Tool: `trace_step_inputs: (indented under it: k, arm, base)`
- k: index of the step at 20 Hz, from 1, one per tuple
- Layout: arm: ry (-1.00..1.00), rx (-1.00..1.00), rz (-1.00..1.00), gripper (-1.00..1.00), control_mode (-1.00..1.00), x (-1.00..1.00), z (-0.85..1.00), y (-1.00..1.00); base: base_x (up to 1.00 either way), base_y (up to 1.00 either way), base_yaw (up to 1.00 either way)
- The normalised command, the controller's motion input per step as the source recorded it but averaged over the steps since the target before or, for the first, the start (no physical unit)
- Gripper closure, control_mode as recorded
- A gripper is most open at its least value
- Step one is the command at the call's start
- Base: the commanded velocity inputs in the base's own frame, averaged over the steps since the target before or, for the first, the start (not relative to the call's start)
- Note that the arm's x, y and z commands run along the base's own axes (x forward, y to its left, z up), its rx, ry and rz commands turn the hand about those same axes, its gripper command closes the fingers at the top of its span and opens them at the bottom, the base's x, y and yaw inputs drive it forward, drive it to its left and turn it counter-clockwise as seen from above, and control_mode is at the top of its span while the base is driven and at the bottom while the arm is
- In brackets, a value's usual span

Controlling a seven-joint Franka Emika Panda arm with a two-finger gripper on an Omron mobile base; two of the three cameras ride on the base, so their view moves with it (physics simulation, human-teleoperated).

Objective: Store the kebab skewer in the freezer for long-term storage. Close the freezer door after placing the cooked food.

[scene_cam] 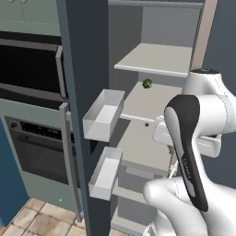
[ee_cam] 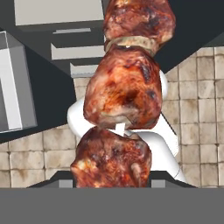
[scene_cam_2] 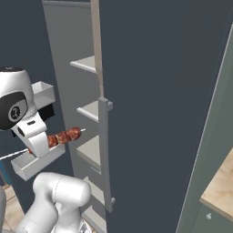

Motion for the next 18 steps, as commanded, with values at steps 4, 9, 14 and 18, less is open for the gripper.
trace_step_inputs:
  k: [4, 9, 14, 18]
  arm:
    - [0.0, 0.0, 0.0, 1.0, 1.0, 0.0, 0.0, 0.0]
    - [-0.01, 0.0, 0.04, 1.0, -1.0, 0.11, 0.0, 0.0]
    - [-0.06, 0.0, 0.2, 1.0, -1.0, 0.44, 0.0, 0.0]
    - [-0.03, 0.0, 0.12, 1.0, -1.0, 0.48, -0.02, 0.0]
  base:
    - [0.0, 0.0, 0.0]
    - [0.01, 0.0, 0.0]
    - [0.0, 0.0, 0.0]
    - [0.0, 0.0, 0.0]
